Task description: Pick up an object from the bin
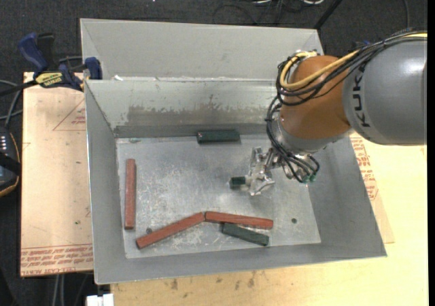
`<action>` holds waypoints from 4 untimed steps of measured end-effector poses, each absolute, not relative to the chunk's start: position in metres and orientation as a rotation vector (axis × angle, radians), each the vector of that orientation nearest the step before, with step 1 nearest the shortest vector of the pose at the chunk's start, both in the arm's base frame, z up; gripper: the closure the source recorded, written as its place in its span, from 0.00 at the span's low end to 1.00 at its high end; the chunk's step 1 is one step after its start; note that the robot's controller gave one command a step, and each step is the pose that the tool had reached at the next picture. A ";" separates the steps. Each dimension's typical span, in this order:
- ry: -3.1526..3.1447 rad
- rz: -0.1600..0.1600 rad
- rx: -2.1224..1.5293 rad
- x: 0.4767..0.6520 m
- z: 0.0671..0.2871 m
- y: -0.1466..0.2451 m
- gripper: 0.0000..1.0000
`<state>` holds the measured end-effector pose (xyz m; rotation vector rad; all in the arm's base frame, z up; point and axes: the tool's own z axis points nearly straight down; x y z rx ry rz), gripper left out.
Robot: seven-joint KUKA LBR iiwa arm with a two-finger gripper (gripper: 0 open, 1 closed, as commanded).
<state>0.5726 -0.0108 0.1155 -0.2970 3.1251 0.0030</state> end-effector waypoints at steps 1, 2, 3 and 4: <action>3.118 0.001 -0.363 0.584 0.089 -0.017 0.00; 3.111 0.001 -0.375 0.588 0.081 -0.018 1.00; 3.111 0.001 -0.375 0.588 0.081 -0.018 1.00; 3.073 -0.001 -0.620 0.597 0.232 -0.028 1.00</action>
Offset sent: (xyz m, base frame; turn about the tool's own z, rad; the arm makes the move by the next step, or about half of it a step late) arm 0.0000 0.0000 0.0000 0.0000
